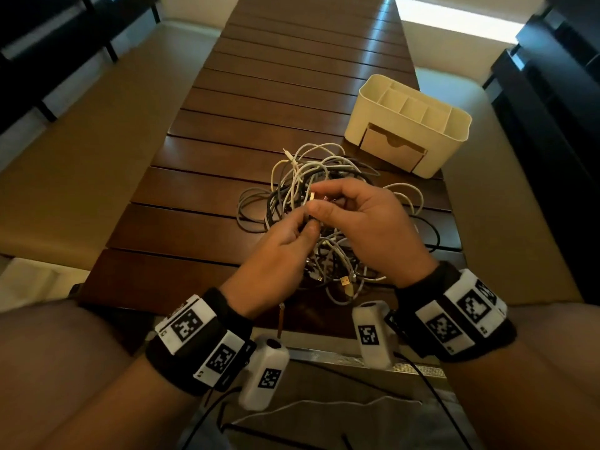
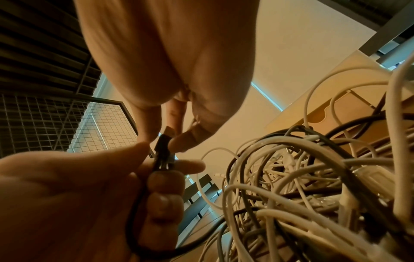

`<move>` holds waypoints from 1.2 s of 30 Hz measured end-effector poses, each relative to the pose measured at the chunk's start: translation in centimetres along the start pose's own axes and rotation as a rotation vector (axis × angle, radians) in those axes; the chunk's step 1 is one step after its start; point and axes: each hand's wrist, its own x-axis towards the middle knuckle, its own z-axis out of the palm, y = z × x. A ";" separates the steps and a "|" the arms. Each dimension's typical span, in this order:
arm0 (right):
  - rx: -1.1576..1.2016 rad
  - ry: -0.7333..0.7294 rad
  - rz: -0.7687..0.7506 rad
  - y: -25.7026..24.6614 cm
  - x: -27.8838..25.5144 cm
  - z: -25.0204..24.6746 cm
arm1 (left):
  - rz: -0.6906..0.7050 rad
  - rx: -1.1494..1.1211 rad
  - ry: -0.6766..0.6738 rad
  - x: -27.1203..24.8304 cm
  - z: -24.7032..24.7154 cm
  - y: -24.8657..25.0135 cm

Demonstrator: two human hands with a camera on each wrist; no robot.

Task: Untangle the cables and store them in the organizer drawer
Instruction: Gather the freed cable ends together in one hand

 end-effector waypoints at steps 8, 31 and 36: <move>-0.043 -0.027 -0.041 -0.4 0.0 -0.6 | 0.008 -0.225 -0.053 0.2 -0.6 -0.1; -0.812 -0.309 -0.079 2.9 0.7 1.1 | 0.180 -0.725 0.216 0.8 -4.2 1.6; -0.514 0.005 -0.121 2.0 1.1 -0.7 | 0.075 -0.402 0.225 0.6 -4.1 1.1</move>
